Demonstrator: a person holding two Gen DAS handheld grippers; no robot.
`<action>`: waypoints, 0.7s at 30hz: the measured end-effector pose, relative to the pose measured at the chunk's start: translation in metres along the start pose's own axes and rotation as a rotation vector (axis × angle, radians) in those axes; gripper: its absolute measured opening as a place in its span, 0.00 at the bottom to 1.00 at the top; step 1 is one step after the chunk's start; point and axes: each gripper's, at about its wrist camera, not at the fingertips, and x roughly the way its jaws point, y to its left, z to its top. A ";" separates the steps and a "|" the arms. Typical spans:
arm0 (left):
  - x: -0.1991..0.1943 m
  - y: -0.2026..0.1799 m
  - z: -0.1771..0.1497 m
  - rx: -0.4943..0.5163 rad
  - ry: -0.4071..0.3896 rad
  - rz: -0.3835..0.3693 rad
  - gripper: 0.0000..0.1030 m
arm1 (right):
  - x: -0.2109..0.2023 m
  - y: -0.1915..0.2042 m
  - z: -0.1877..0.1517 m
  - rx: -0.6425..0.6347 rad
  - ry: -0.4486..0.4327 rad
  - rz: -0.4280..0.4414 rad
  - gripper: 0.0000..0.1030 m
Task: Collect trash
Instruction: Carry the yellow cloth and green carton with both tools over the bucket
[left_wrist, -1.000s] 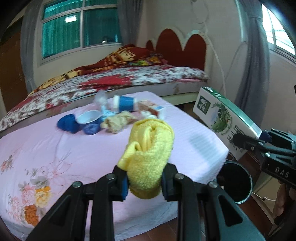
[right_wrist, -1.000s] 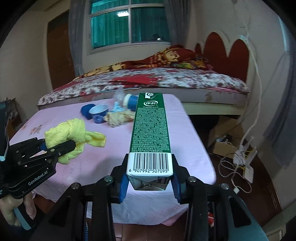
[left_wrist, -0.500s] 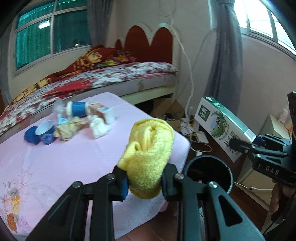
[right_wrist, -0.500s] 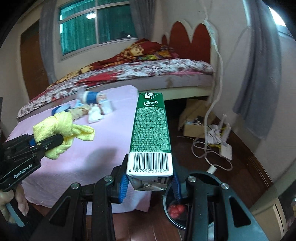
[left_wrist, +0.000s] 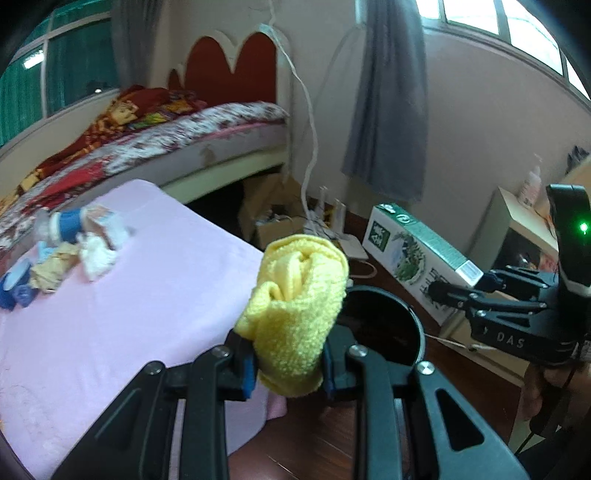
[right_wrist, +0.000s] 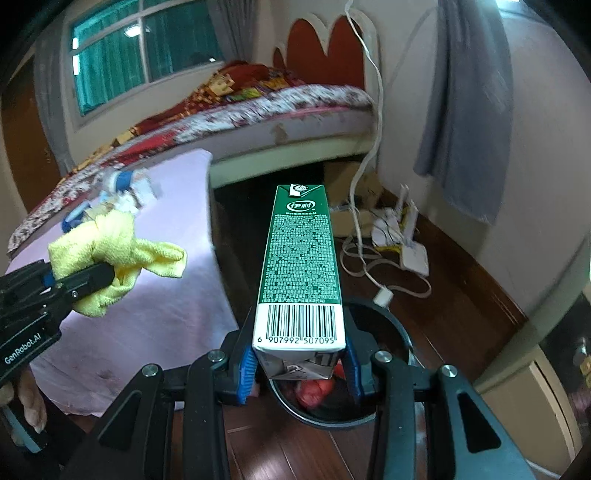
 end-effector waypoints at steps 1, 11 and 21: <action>0.005 -0.004 -0.001 0.005 0.011 -0.008 0.27 | 0.003 -0.005 -0.004 0.002 0.009 -0.007 0.40; 0.066 -0.033 -0.015 0.037 0.139 -0.101 0.27 | 0.043 -0.043 -0.041 0.015 0.124 -0.022 0.41; 0.135 -0.043 -0.040 0.044 0.268 -0.150 0.27 | 0.108 -0.063 -0.067 -0.026 0.258 -0.031 0.41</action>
